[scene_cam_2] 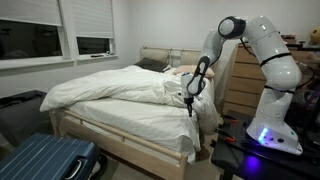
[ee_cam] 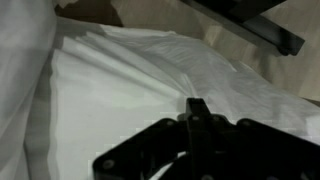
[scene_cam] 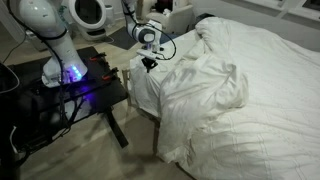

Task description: Straighten the bottom right corner of the bedsheet

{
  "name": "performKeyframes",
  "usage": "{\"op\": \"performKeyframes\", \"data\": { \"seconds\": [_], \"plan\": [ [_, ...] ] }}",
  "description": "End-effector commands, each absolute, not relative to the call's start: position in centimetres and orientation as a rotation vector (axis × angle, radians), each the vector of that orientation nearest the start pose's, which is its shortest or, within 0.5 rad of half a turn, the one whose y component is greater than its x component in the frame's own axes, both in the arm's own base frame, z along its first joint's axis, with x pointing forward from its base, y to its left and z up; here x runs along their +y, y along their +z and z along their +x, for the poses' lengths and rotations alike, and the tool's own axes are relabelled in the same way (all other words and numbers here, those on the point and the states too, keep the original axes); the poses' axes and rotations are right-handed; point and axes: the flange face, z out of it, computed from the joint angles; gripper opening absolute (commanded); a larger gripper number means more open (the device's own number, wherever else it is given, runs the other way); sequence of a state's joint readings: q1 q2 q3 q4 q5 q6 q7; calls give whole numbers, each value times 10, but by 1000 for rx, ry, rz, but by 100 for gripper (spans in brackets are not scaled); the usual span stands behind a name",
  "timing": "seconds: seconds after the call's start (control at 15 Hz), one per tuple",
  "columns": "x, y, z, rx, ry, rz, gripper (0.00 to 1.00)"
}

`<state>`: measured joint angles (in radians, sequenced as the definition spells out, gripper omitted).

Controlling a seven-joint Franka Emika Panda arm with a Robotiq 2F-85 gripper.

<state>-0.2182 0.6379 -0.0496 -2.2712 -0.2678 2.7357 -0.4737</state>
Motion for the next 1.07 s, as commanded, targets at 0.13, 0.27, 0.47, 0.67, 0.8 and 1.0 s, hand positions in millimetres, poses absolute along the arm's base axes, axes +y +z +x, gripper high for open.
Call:
{"op": "performKeyframes", "data": {
  "seconds": [0.13,0.27,0.47,0.67,0.8,1.0],
  "plan": [
    [-103,72,454,-636,620,-2903,0],
    [-99,67,445,-633,663,-2896,26],
    [-96,64,438,-648,646,-2901,41],
    [-93,69,440,-655,450,-2951,65],
    [-86,71,443,-691,322,-2980,78],
    [-67,78,450,-741,146,-2984,99]
  ]
}}
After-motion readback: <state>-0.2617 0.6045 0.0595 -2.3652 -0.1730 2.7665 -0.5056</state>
